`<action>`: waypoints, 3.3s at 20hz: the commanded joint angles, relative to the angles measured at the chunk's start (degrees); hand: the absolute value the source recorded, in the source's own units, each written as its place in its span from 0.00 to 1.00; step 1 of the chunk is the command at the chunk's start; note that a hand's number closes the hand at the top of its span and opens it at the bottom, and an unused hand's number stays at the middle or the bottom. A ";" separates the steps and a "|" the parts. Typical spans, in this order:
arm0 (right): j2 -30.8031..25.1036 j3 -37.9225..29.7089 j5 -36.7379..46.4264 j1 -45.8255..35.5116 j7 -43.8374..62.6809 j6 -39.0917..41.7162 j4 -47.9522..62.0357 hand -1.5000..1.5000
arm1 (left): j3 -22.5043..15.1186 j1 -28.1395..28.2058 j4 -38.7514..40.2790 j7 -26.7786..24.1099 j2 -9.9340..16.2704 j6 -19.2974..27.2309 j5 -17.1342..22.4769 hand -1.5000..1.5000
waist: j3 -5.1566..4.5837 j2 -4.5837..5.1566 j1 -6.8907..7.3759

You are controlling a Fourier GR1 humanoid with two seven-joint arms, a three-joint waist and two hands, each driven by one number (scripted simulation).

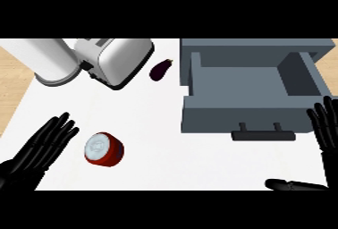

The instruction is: Pick up the can, place it into the drawer and close the drawer

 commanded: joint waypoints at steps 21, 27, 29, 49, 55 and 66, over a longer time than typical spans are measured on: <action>-0.42 -7.28 -3.76 1.94 -4.61 6.55 2.61 0.00 | 0.76 -5.85 24.55 -15.91 -7.70 -2.85 -15.31 0.00 | 0.00 0.03 -0.11; 1.83 -6.10 -2.48 8.02 -7.99 8.93 0.48 0.00 | 1.85 -3.72 29.60 -22.34 -7.74 -3.58 -18.22 0.00 | -0.01 -0.01 -0.21; 3.47 -3.19 1.30 3.77 -7.24 6.23 2.44 0.00 | 4.53 -5.37 33.22 -24.61 -5.83 -5.04 -17.50 0.00 | -0.01 0.03 -0.06; 4.93 -3.17 3.75 2.70 -9.95 5.95 4.61 0.00 | 9.87 -12.91 56.98 -39.73 -1.27 -7.64 -22.50 0.00 | -0.01 0.05 -0.15; 1.70 -9.08 -4.54 5.24 -2.14 9.69 -3.53 0.00 | 11.00 -12.60 67.61 -49.82 0.37 -8.05 -25.02 0.00 | -0.04 0.06 -0.42; 4.72 -7.17 -0.70 5.55 -8.39 9.16 0.36 0.00 | 10.54 -21.07 81.14 -55.17 -0.84 -4.67 -27.77 0.00 | -0.02 0.08 -0.39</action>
